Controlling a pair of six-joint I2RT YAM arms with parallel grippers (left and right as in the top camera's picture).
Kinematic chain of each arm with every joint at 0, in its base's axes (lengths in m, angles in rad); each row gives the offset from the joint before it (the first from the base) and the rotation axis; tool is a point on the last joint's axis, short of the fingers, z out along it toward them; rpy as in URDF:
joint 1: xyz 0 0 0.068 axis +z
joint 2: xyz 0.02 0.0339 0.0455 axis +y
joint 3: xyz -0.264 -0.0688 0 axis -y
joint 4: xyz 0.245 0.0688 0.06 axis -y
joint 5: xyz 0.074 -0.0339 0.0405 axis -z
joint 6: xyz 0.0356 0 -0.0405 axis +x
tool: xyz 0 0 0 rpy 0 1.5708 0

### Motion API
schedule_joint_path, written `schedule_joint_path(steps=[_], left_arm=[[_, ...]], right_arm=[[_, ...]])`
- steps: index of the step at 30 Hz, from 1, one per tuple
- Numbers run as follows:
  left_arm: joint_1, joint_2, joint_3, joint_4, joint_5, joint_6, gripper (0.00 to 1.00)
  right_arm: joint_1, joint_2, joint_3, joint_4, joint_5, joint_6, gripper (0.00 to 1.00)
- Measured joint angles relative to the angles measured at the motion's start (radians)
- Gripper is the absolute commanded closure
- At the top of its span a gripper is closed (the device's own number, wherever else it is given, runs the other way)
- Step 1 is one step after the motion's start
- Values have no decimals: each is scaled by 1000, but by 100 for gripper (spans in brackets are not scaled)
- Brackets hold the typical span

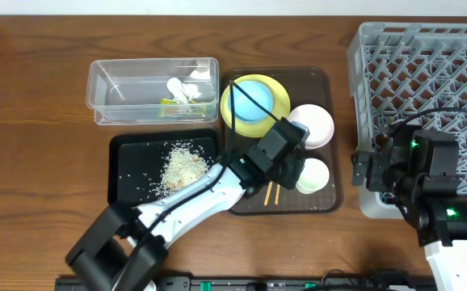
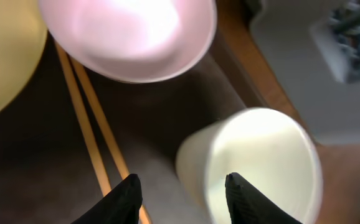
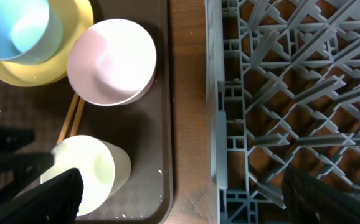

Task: Sort waste into correct bins and load items into the dishwasher rack
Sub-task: 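Grasp the white cup with the left gripper and lift it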

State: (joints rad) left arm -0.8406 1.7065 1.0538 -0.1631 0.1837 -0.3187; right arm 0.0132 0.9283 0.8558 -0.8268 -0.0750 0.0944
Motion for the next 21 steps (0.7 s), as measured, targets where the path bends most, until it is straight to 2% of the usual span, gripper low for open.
schedule_joint_path(steps=[4, 8, 15, 21], left_arm=[[0, 46, 0, 4, -12, -2, 65], [0, 71, 0, -27, -15, -11, 94], [27, 63, 0, -47, 60, -18, 94], [165, -42, 0, -101, 220, -79, 94]], right_arm=[[0, 0, 0, 0, 0, 0, 1], [0, 0, 0, -2, 0, 0, 1], [0, 0, 0, -2, 0, 0, 1], [0, 0, 0, 36, 0, 0, 1]])
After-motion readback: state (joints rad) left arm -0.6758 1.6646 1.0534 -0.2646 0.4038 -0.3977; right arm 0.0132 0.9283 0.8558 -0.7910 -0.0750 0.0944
